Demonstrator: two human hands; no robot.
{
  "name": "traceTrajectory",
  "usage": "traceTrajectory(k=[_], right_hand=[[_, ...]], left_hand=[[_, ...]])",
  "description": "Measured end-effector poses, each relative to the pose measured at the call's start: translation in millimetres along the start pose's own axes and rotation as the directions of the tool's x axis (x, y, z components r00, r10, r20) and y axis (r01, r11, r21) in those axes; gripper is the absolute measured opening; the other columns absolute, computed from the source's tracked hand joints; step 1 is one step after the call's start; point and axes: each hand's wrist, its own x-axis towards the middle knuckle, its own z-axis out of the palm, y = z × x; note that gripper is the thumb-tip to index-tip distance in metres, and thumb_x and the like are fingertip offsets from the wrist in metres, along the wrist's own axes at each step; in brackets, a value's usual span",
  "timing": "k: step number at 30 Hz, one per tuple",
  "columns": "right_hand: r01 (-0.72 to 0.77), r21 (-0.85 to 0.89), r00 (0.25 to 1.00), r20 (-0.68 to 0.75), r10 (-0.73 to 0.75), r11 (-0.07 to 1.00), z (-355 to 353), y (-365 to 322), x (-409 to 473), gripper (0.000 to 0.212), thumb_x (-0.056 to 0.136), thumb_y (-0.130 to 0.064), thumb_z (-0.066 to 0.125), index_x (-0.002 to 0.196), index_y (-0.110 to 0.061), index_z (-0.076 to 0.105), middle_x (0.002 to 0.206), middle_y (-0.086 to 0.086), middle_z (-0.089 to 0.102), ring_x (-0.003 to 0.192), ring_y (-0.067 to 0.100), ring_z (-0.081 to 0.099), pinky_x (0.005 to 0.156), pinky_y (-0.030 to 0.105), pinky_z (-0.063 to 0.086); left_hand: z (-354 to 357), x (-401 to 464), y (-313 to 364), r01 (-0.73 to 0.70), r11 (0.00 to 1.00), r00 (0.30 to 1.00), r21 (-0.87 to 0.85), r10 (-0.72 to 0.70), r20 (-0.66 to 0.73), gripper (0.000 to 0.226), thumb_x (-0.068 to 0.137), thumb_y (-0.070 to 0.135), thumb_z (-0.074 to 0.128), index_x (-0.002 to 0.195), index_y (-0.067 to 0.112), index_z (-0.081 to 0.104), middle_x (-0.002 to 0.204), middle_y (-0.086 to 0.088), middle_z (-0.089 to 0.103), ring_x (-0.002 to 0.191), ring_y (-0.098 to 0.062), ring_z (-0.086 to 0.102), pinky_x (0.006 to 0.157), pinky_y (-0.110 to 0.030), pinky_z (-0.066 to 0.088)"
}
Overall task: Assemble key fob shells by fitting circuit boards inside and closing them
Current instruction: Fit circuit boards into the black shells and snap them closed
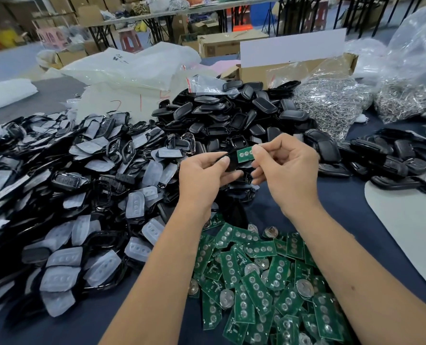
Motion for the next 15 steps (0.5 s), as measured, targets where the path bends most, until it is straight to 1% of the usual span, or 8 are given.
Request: traceTrajectory(k=[2,5,8,11,15], right_hand=[[0.011,-0.039,1.0,0.015,-0.011,0.999,1.4,-0.5,-1.2,0.017,0.095,-0.008,0.074,0.083,0.0,0.065,0.065,0.017,0.067,0.049,0.024,0.067,0.045,0.031,0.055],[0.027,-0.095,0.998,0.052,-0.022,0.995,2.1,-1.7,-2.0,0.014,0.095,-0.008,0.075,0.083,-0.003,0.069,0.065,0.011,0.069,0.049,0.024,0.068,0.045,0.031,0.056],[0.015,-0.112,0.997,0.076,-0.007,0.994,2.9,-2.7,-2.6,0.011,0.094,-0.009,0.076,0.084,-0.007,0.072,0.066,0.008,0.071,0.047,0.024,0.068,0.045,0.031,0.055],[0.003,-0.137,0.997,0.071,0.007,0.991,3.5,-1.5,-2.3,0.012,0.094,-0.011,0.076,0.083,-0.008,0.072,0.066,0.007,0.072,0.048,0.023,0.068,0.045,0.031,0.055],[0.022,-0.213,0.997,0.071,-0.007,0.977,5.1,1.8,-2.6,0.013,0.094,-0.011,0.076,0.082,-0.009,0.07,0.064,0.005,0.071,0.048,0.022,0.068,0.043,0.03,0.055]], left_hand=[[0.9,-0.2,0.6,0.014,1.0,1.0,0.005,-0.014,0.027,0.019,0.104,0.001,0.055,0.109,-0.002,0.073,0.095,-0.017,0.079,0.078,-0.028,0.079,0.071,-0.025,0.062],[1.2,-0.8,1.3,0.009,1.0,0.998,0.022,-0.01,0.054,0.025,0.106,0.001,0.049,0.109,-0.002,0.074,0.093,-0.019,0.079,0.073,-0.025,0.077,0.067,-0.023,0.06],[0.6,-1.5,0.7,-0.01,0.999,0.997,0.047,0.006,0.072,0.027,0.107,0.002,0.049,0.109,-0.001,0.076,0.093,-0.018,0.079,0.075,-0.025,0.077,0.069,-0.024,0.061],[0.1,-1.5,-0.4,-0.024,0.998,0.996,0.054,0.019,0.089,0.028,0.107,0.002,0.05,0.106,0.001,0.078,0.091,-0.016,0.079,0.075,-0.025,0.077,0.07,-0.025,0.061],[-0.4,-1.5,-1.9,-0.045,0.997,0.995,0.06,0.039,0.091,0.034,0.106,0.002,0.05,0.095,0.011,0.081,0.089,-0.012,0.08,0.073,-0.023,0.077,0.069,-0.024,0.061]])
